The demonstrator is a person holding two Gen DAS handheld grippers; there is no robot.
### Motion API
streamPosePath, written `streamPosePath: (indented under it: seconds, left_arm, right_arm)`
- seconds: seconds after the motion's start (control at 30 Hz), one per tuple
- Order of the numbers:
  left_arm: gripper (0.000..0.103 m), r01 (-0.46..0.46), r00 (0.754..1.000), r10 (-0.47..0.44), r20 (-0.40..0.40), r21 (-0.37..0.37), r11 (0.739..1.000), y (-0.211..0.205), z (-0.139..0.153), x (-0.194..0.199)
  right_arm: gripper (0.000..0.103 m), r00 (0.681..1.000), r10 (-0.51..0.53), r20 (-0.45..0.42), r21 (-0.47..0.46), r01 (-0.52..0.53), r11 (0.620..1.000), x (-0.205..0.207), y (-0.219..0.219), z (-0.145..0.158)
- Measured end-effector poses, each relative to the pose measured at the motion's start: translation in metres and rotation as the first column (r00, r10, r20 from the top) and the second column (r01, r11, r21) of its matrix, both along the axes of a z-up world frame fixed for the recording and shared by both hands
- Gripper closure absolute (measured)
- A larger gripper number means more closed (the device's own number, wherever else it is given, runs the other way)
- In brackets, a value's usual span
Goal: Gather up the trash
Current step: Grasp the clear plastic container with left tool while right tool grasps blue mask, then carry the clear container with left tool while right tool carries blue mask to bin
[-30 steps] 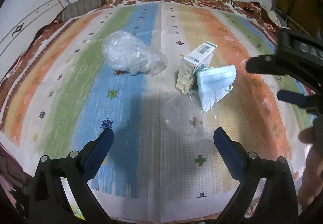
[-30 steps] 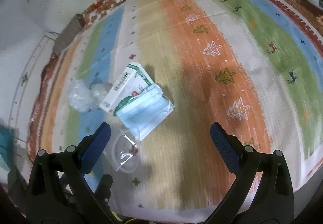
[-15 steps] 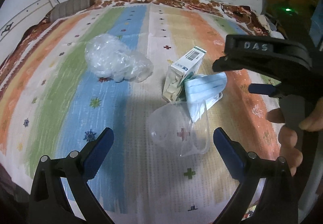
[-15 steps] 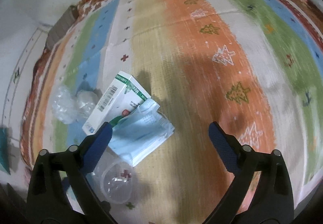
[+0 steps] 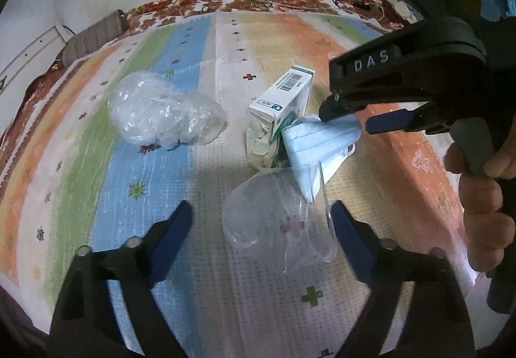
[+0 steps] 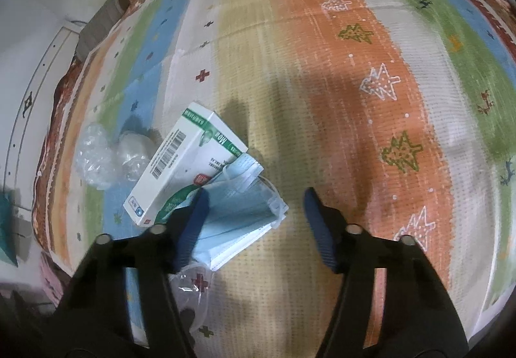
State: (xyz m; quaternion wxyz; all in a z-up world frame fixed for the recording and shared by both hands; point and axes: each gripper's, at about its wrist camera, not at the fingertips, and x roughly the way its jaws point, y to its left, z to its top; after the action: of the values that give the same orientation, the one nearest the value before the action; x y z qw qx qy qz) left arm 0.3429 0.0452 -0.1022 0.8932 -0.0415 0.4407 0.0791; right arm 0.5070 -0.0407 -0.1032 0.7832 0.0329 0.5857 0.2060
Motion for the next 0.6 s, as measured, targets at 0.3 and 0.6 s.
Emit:
streamPosePath:
  seconds: [0.3,0.6]
  left_arm:
    - [0.071,-0.061,0.997,0.059,-0.045,-0.061,0.996,0.022,-0.006,-0.001]
    - [0.097,-0.089,0.996,0.085,-0.037,-0.114,0.99,0.034,0.011,-0.002]
  right_arm:
    - [0.088,0.999,0.05,-0.012,-0.02,-0.05,0.999,-0.008,0.009,-0.003]
    - [0.102,0.994,0.101,0.044,-0.03,-0.1,0.995,-0.012,0.014,0.012]
